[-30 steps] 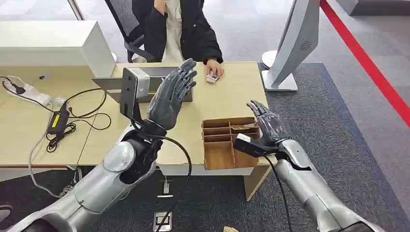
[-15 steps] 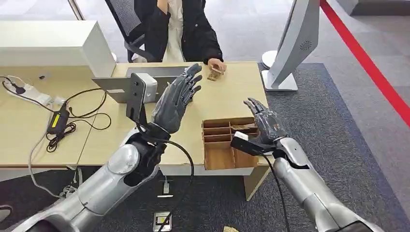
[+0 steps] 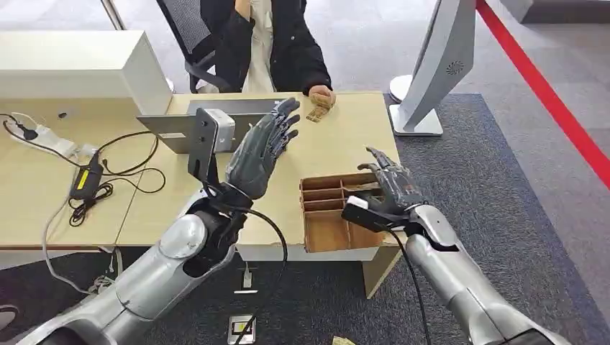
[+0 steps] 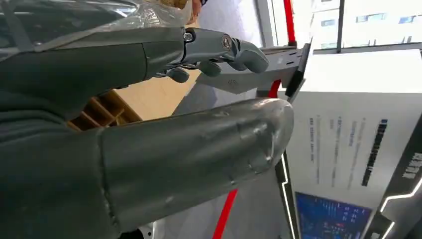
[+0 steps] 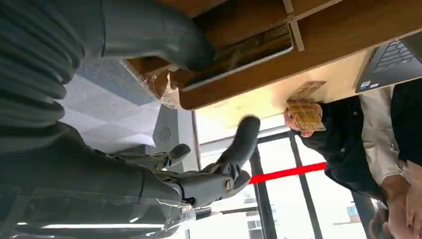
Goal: Pass the card to the sensor for recognition and then transmit it.
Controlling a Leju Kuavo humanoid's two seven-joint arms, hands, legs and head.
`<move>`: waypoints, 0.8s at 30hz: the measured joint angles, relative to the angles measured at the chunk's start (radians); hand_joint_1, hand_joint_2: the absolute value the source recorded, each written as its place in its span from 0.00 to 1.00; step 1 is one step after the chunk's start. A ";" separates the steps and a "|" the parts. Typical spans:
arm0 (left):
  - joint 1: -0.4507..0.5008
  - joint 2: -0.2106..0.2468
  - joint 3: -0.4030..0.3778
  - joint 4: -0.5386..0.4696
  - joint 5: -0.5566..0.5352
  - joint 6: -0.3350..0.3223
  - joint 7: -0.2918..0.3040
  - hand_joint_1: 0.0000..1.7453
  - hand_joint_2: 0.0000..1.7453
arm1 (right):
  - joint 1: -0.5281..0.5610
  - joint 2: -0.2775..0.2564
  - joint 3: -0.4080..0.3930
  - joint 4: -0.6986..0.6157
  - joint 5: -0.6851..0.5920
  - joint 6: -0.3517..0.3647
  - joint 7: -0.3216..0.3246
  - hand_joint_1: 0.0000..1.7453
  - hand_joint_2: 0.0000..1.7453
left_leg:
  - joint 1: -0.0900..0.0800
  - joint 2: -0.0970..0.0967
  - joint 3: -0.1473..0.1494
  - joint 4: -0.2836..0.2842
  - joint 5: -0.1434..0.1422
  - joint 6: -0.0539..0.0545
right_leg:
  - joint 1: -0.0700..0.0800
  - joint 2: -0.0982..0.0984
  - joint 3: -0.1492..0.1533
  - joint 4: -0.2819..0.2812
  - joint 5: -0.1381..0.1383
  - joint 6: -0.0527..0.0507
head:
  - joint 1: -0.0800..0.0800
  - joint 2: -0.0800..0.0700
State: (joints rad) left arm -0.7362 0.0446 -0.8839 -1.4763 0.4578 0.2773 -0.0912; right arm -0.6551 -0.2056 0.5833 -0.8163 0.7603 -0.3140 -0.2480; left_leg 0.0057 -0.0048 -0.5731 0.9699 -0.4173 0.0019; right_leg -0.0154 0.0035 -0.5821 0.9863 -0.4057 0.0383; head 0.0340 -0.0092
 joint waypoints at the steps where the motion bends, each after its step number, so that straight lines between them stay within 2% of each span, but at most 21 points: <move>1: 0.000 0.000 -0.001 0.000 0.001 0.002 0.000 0.00 0.00 | 0.000 0.000 0.000 -0.004 0.000 0.005 0.003 1.00 1.00 | 0.000 0.000 0.000 0.000 0.000 0.000 | 0.000 0.000 0.000 0.000 0.000 0.000 | 0.000 0.000; 6: 0.003 -0.017 -0.001 0.000 -0.009 0.001 -0.010 0.00 0.00 | 0.001 -0.003 0.000 -0.033 0.004 0.029 0.037 1.00 1.00 | 0.000 0.000 0.000 0.000 0.000 0.000 | 0.000 0.000 0.000 0.000 0.000 0.000 | 0.000 0.000; 14: 0.033 -0.034 0.016 0.009 -0.068 -0.079 -0.010 0.00 0.00 | 0.002 -0.006 0.000 -0.056 0.019 0.033 0.059 1.00 1.00 | 0.000 0.000 0.000 0.000 0.000 0.000 | 0.000 0.000 0.000 0.000 0.000 0.000 | 0.000 0.000; 22: 0.062 -0.068 0.082 0.024 -0.123 -0.135 -0.003 0.00 0.00 | 0.010 -0.012 -0.001 -0.089 0.030 0.048 0.092 1.00 1.00 | 0.000 0.000 0.000 0.000 0.000 0.000 | 0.000 0.000 0.000 0.000 0.000 0.000 | 0.000 0.000; 23: 0.065 -0.070 0.087 0.024 -0.132 -0.142 -0.002 0.00 0.00 | 0.010 -0.012 -0.001 -0.091 0.034 0.048 0.094 0.91 1.00 | 0.000 0.000 0.000 0.000 0.000 0.000 | 0.000 0.000 0.000 0.000 0.000 0.000 | 0.000 0.000; 24: 0.070 -0.075 0.094 0.025 -0.138 -0.149 -0.002 0.00 0.00 | 0.010 -0.011 -0.001 -0.093 0.038 0.049 0.095 0.91 1.00 | 0.000 0.000 0.000 0.000 0.000 0.000 | 0.000 0.000 0.000 0.000 0.000 0.000 | 0.000 0.000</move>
State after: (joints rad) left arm -0.6667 -0.0302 -0.7900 -1.4511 0.3196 0.1285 -0.0931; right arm -0.6448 -0.2171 0.5825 -0.9094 0.7984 -0.2647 -0.1526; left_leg 0.0057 -0.0048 -0.5731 0.9699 -0.4173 0.0020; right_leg -0.0154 0.0035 -0.5820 0.9863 -0.4057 0.0383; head 0.0340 -0.0092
